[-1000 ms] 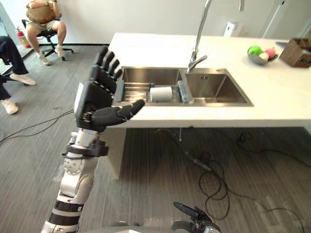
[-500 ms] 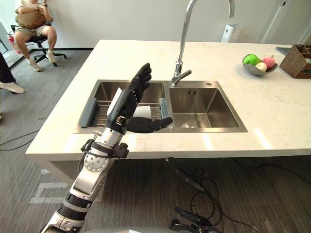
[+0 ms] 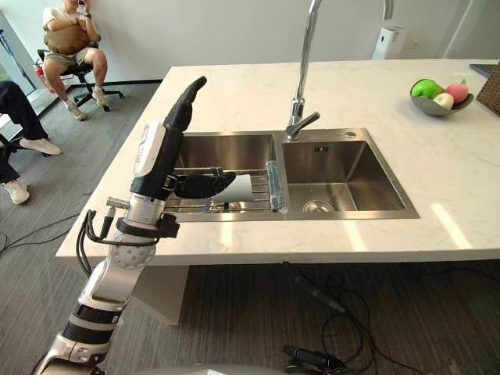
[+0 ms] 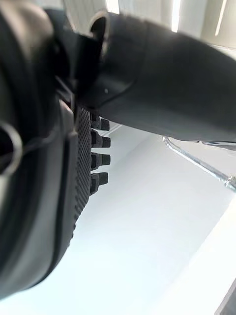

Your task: Walk over to the sink, pick up the cup, carry it to the dishwasher, place the cup inside the dishwasher, then close the dishwasher door

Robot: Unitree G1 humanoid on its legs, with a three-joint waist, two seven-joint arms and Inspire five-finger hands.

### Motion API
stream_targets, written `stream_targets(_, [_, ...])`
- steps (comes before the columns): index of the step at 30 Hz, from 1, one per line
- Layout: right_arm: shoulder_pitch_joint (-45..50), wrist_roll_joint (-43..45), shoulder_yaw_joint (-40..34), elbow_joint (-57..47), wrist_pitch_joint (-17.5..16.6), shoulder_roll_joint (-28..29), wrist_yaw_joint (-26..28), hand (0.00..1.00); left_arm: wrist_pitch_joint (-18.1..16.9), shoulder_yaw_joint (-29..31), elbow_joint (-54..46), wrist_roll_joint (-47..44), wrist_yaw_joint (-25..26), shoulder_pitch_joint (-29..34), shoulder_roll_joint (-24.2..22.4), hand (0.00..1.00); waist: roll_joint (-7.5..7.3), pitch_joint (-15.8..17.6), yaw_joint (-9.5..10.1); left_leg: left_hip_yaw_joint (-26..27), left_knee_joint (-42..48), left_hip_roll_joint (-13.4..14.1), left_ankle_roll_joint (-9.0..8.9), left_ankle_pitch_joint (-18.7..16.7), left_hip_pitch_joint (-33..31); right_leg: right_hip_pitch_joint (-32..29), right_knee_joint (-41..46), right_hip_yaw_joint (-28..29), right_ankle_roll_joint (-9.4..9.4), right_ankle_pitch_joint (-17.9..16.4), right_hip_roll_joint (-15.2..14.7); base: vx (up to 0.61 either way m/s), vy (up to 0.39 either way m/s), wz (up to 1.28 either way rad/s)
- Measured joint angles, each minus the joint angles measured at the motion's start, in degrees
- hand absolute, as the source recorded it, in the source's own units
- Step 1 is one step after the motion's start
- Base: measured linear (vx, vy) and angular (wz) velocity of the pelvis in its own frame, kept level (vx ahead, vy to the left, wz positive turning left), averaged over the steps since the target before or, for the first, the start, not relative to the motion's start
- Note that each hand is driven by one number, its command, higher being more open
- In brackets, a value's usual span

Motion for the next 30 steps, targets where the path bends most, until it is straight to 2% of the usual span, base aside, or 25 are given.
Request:
stream_targets(2, [0.0, 0.0, 0.1, -0.2, 0.2, 0.1, -0.4, 1.0, 1.7, -0.2, 2.9, 1.1, 0.0, -1.8, 2.9, 1.0, -0.08, -0.1, -0.58, 0.3, -1.1, -0.6, 0.07, 0.2, 0.9, 0.7, -1.0, 0.1, 0.2, 0.2, -0.2, 0.0, 0.027, -0.05])
stream_targets(4, [0.0, 0.0, 0.1, -0.3, 0.4, 0.1, -0.4, 1.0, 3.1, -0.2, 5.0, 1.2, -0.4, -2.5, 3.8, 1.0, -0.01, -0.1, -0.82, 0.8, -2.3, -0.7, -0.03, 0.7, 1.8, 0.9, -1.7, 0.3, 0.37, 0.5, -0.1, 0.01, -0.017, -0.11])
stream_targets(9, [-0.1, 0.0, 1.2, -1.0, 0.7, 0.1, -0.5, 1.0, 5.1, -1.1, 9.1, 4.2, -5.8, -2.9, 5.0, 1.0, 0.0, -0.1, -2.34, 1.6, -4.4, -0.6, -0.36, 1.2, 3.0, 0.7, -1.7, 0.8, 0.32, 0.5, 0.2, 0.0, -0.027, -0.09])
stream_targets(12, [0.1, 0.0, 1.7, -1.4, 0.7, 0.1, -0.7, 1.0, 6.8, -4.4, 12.5, 4.9, -8.7, -3.6, 5.4, 1.0, -0.06, -0.1, -2.71, 2.7, -5.4, -0.8, -0.35, 1.2, 3.9, 0.5, -1.9, 1.5, 0.36, 0.5, 0.2, 0.0, -0.004, -0.14])
stream_targets(18, [0.3, -0.1, 2.7, -1.5, 0.6, 0.5, -1.1, 1.0, 10.1, -7.6, 22.4, 4.8, -8.5, -5.6, 5.4, 1.0, -0.49, -0.1, -4.46, 3.5, -6.0, -0.9, -0.35, 1.2, 4.5, 0.3, -1.9, 2.2, 0.48, 0.6, 0.2, -0.02, -0.012, -0.08])
stream_targets(21, [0.4, -0.1, 2.8, -1.4, 0.5, 0.8, -1.4, 1.0, 10.2, -8.0, 23.9, 4.2, -6.5, -5.6, 5.3, 1.0, -0.96, 0.0, -5.3, 4.1, -6.1, -0.9, -0.35, 1.2, 4.7, 0.1, -1.9, 2.6, 0.54, 0.8, 0.3, -0.03, -0.018, -0.08])
stream_targets(25, [0.6, -0.2, 3.1, -1.4, 0.2, 1.2, -1.9, 1.0, 10.3, -10.1, 25.9, 4.3, -3.5, -6.9, 4.8, 1.0, -1.75, 0.0, -5.44, 5.2, -6.1, -1.0, -0.29, 1.1, 5.0, -0.2, -2.0, 3.6, 0.57, 1.3, 0.2, -0.05, -0.017, -0.15])
stream_targets(30, [0.7, -0.2, 3.3, -1.7, -0.3, 1.4, -1.9, 1.0, 11.1, -10.7, 29.2, 4.4, -0.8, -8.0, 4.2, 1.0, -1.97, 0.1, -6.47, 6.1, -6.1, -1.2, -0.24, 1.1, 5.3, -0.6, -2.0, 4.4, 0.64, 1.5, 0.2, -0.06, -0.019, -0.1])
